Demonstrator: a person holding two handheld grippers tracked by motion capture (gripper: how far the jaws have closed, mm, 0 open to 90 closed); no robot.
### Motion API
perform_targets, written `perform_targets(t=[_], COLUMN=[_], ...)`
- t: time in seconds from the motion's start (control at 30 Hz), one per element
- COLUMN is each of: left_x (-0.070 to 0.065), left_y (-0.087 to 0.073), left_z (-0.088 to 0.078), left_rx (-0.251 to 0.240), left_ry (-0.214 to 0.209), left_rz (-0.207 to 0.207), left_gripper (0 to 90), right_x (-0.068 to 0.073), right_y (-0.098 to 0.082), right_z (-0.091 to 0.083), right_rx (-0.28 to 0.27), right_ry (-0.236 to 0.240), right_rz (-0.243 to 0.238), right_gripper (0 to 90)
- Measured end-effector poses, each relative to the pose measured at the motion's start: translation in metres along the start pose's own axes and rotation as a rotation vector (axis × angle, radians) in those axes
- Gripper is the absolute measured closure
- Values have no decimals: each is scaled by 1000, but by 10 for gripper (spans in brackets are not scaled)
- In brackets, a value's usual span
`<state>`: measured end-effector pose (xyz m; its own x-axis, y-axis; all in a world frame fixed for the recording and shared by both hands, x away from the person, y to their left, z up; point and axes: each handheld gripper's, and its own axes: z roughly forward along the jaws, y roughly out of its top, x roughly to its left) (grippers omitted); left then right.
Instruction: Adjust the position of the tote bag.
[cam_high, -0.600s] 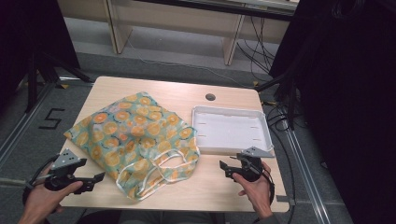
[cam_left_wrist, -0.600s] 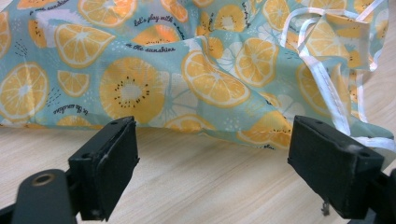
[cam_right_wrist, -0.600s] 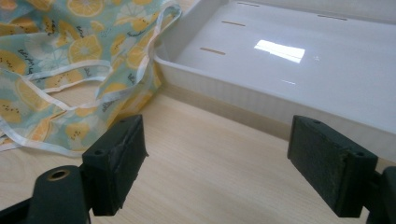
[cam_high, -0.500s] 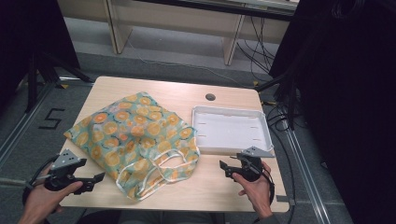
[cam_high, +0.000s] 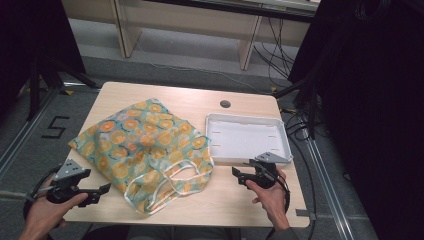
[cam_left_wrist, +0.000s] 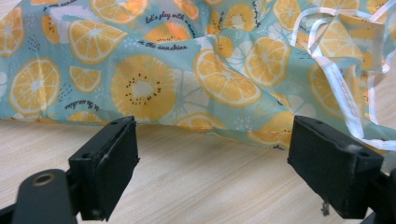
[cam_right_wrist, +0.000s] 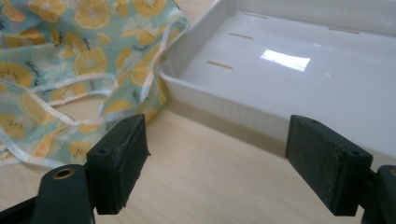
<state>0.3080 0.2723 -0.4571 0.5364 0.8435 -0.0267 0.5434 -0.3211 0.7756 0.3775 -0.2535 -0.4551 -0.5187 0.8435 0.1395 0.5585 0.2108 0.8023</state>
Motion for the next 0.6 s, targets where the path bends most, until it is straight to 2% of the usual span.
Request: perform_targets(t=[0.03,0.07,0.1,0.13,0.17,0.2,0.23,0.3,0.33,0.37,0.4,0.47,0.53,0.57,0.6], left_x=[-1,3,3,5,5,5,4,6,8,8,8,7,7,7,7], left_y=[0,2,2,2,2,2,1,2,3,3,2,2,3,3,3], left_z=[-1,-1,-1,-1,-1,-1,0,-1,-1,-1,-1,-2,-2,-2,-2], left_rx=[3,-1,-1,-11,-12,-12,-22,-15,-16,-16,-17,-7,-4,-4,-2], left_ry=[1,0,0,1,0,0,1,9,10,10,16,20,27,27,29], left_rz=[-14,47,47,68,61,61,41,54,70,70,61,56,59,59,57], left_gripper=[152,152,152,151,151,151,151,150,151,151,151,153,154,155,156], right_x=[1,8,8,11,11,11,15,16,19,19,23,23,24,24,25], right_y=[4,13,13,25,29,29,38,42,51,51,59,62,69,70,71], right_z=[2,12,12,23,27,27,39,45,56,56,68,73,92,96,103], right_rx=[-2,-22,-22,-6,-18,-18,-11,-19,-10,-10,-4,14,12,24,49], right_ry=[0,2,2,24,10,10,39,38,42,42,74,65,94,101,105], right_rz=[-16,-11,-11,-33,-54,-54,-48,-53,-55,-55,-22,-27,-16,0,38], right_gripper=[220,220,220,219,219,219,223,227,240,240,259,270,327,343,361])
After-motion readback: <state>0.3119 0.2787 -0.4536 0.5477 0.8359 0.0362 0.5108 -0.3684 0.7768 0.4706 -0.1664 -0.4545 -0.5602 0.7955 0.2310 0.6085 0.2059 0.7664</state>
